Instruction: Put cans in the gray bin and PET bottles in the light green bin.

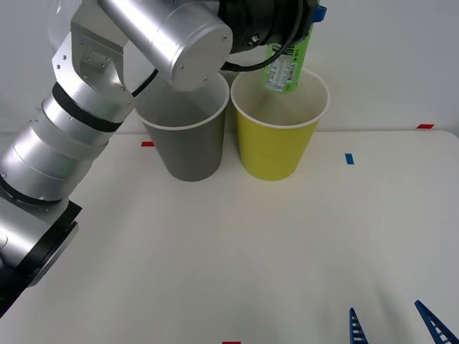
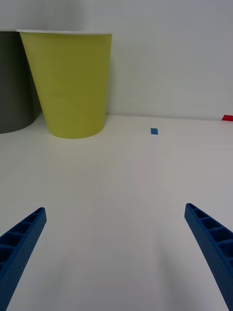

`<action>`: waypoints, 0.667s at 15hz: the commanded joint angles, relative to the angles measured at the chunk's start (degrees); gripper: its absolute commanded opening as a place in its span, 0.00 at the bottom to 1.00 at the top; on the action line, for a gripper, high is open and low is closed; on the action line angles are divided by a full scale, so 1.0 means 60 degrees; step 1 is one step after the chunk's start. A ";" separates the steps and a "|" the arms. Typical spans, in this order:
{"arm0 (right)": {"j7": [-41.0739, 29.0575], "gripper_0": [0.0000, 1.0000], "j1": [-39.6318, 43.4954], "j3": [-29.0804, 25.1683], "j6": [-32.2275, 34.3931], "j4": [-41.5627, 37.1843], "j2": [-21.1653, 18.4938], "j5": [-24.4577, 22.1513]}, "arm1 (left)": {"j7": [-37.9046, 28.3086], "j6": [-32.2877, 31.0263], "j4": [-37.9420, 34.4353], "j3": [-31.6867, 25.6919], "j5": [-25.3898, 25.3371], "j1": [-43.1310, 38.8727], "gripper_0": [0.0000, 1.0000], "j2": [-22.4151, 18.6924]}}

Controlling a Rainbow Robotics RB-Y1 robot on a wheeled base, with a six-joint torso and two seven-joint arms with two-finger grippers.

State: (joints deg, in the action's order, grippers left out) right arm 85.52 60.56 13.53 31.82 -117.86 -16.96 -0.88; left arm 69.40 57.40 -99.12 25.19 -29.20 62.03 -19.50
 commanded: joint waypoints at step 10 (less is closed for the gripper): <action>0.0000 1.00 0.0000 0.0000 0.0000 0.0000 0.0000 0.0000 | 0.1031 -0.3692 0.2897 0.0621 0.0296 0.0003 0.00 0.0627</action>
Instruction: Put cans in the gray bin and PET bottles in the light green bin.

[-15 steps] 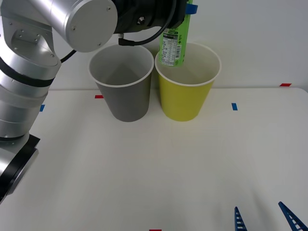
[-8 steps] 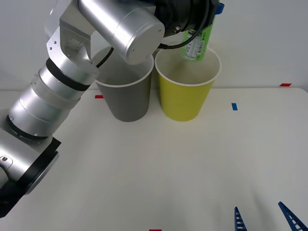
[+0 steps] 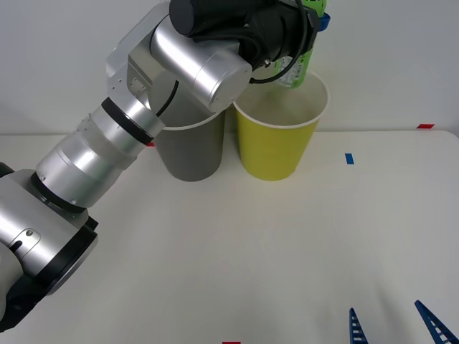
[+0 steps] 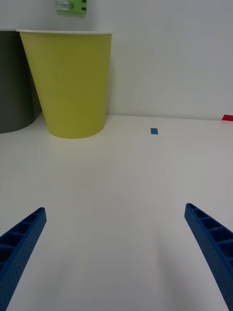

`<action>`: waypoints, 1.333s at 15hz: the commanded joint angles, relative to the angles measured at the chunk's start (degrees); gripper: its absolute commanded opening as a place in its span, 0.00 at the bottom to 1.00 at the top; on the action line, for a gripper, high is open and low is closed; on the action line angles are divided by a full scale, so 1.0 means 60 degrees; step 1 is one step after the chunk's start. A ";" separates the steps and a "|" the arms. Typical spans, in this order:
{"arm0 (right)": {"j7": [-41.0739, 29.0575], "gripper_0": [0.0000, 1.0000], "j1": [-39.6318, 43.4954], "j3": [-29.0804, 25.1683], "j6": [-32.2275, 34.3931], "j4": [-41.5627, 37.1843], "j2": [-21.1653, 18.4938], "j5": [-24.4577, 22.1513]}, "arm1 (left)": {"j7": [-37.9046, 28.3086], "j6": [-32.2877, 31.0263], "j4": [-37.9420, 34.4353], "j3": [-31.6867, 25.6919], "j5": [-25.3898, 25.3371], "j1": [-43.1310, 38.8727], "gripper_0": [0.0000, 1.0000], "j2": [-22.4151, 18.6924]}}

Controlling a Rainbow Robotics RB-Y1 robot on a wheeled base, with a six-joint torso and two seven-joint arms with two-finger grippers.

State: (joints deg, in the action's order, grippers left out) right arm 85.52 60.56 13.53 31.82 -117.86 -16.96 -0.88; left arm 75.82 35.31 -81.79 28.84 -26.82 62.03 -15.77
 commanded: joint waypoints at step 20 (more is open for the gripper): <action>0.0000 1.00 0.0000 0.0000 0.0000 0.0000 0.0000 0.0000 | -0.0655 0.2391 -0.5514 -0.0603 -0.0436 -0.2428 1.00 -0.3598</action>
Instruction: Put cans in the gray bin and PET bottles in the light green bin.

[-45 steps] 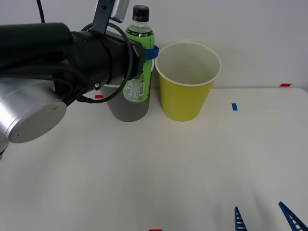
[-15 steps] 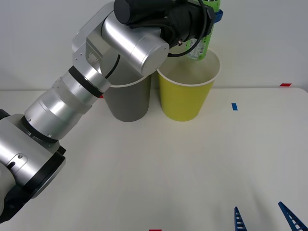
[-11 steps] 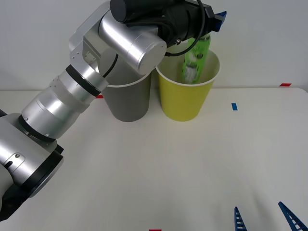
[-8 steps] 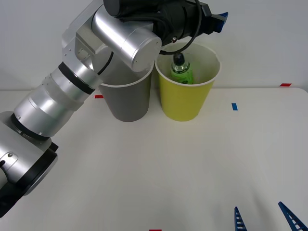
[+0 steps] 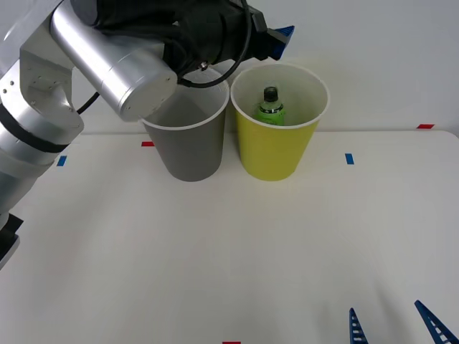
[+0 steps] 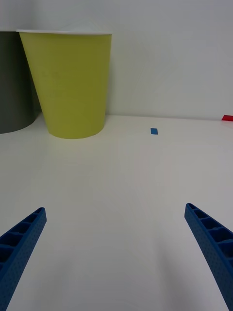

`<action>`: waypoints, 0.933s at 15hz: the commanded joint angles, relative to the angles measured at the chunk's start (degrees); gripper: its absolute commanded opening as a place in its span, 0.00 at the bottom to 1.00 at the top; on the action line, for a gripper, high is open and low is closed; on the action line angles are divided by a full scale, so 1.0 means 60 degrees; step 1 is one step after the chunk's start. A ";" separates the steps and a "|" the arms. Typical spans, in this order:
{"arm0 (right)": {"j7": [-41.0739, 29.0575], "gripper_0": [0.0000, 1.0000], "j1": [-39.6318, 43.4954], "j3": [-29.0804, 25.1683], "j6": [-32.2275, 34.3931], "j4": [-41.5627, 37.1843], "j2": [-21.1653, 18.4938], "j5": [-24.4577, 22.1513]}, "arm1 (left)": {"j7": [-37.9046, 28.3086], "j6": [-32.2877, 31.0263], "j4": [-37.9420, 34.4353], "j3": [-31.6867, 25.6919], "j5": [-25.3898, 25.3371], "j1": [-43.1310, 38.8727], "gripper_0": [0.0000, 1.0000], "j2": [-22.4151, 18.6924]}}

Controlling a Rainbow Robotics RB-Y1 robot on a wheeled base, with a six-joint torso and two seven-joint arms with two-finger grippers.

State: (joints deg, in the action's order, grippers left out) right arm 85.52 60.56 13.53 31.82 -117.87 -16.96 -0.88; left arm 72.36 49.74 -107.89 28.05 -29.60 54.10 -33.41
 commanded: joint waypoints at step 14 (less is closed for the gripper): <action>0.0000 1.00 0.0000 0.0000 0.0000 0.0001 0.0000 0.0000 | 0.0025 -0.0014 -0.6438 -0.3063 0.1286 -0.9544 1.00 -0.1243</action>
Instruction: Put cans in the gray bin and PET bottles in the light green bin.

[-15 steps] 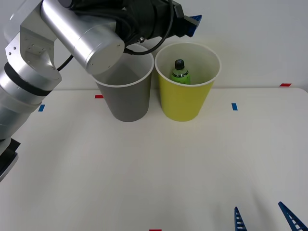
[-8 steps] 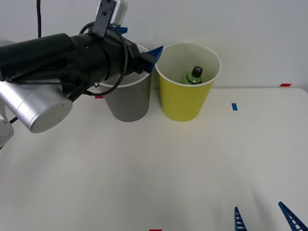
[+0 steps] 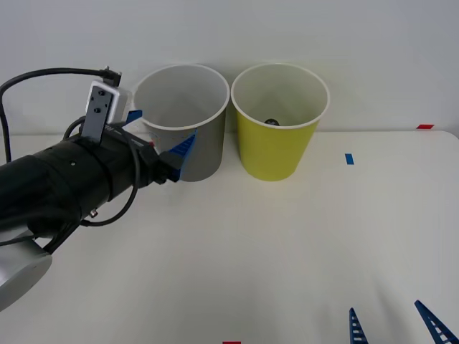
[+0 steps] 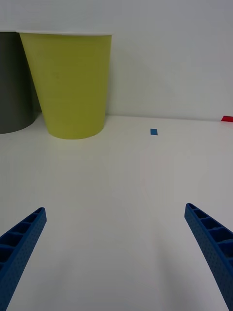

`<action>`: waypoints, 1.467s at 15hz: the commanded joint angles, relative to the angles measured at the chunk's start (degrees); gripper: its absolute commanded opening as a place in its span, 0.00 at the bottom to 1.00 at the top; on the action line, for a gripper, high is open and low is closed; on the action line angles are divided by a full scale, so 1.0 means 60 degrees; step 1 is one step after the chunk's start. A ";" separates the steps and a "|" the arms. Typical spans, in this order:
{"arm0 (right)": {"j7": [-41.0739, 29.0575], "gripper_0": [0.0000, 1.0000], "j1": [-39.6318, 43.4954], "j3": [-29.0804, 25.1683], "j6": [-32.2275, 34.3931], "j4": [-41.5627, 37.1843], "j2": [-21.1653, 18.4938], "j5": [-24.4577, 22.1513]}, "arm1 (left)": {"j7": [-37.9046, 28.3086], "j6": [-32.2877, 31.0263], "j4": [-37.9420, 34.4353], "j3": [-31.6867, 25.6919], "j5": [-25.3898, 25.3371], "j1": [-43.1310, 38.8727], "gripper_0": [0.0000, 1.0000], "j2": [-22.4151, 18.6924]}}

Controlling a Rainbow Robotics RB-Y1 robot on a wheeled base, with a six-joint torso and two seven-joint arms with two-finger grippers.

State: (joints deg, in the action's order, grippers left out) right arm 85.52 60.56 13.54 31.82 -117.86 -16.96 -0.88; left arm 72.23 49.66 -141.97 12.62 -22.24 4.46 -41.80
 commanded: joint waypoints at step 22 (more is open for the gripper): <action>0.0000 1.00 0.0000 0.0000 0.0000 0.0000 0.0000 0.0000 | 0.1350 -1.0445 0.3638 0.0870 0.2329 -0.7510 1.00 0.1620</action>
State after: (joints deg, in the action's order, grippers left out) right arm 85.52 60.56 13.54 31.82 -117.86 -16.96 -0.88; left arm 80.12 -11.14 -122.35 16.18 -8.70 -40.19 -32.22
